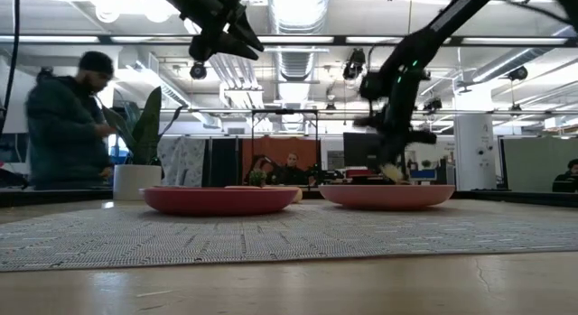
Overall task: Pick & Place donuts
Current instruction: Put the small yellow donut on the pink plate
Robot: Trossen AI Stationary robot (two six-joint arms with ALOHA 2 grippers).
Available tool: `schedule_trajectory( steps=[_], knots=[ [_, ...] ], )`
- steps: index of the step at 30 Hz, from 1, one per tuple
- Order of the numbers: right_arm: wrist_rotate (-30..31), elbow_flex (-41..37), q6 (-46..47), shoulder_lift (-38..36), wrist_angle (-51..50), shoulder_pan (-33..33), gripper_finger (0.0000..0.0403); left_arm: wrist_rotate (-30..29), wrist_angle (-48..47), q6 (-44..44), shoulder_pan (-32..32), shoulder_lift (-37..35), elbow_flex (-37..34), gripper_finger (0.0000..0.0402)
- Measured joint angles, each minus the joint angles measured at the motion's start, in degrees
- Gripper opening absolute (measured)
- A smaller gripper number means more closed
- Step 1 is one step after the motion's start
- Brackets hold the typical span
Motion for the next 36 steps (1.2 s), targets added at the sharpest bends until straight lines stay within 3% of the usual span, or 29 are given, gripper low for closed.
schedule_trajectory(
  steps=[4, 8, 13, 17, 19, 25, 32, 36],
  knots=[
    [-8.8, -4.8, 14.2, -11.0, 17.1, 1.1, 0.0009, 0.2, 0.4, 3.4, 0.0, 0.4, 0.0, 0.0078],
    [-8.1, -13.1, 30.7, -21.7, 37.4, 4.3, 0.0009, -0.1, 6.7, 5.8, -0.1, 1.5, -1.6, 0.0078],
    [-2.0, -22.4, 43.2, -31.0, 56.3, 12.0, 0.0009, -0.2, 33.0, 9.2, -0.8, 2.9, -9.7, 0.0078],
    [4.4, -26.6, 44.3, -33.8, 64.1, 19.8, 0.0009, 0.8, 52.6, 12.3, -1.1, 6.3, -16.2, 0.0078],
    [6.1, -27.8, 42.5, -34.4, 68.7, 22.8, 0.0009, 4.2, 59.3, 7.1, -0.8, 8.6, -17.8, 0.0078],
    [6.1, -28.8, 36.4, -34.6, 71.0, 28.2, 0.0009, 20.2, 66.6, -26.5, 4.2, 15.1, -18.4, 0.0098],
    [-0.4, -28.8, 30.4, -34.6, 72.9, 30.4, 0.0009, 40.4, 85.1, -49.6, 9.3, 23.0, -15.1, 0.0125],
    [-3.6, -28.8, 29.9, -34.6, 75.4, 30.5, 0.0009, 48.2, 88.6, -58.4, 9.9, 26.7, -10.9, 0.0125]
  ],
)
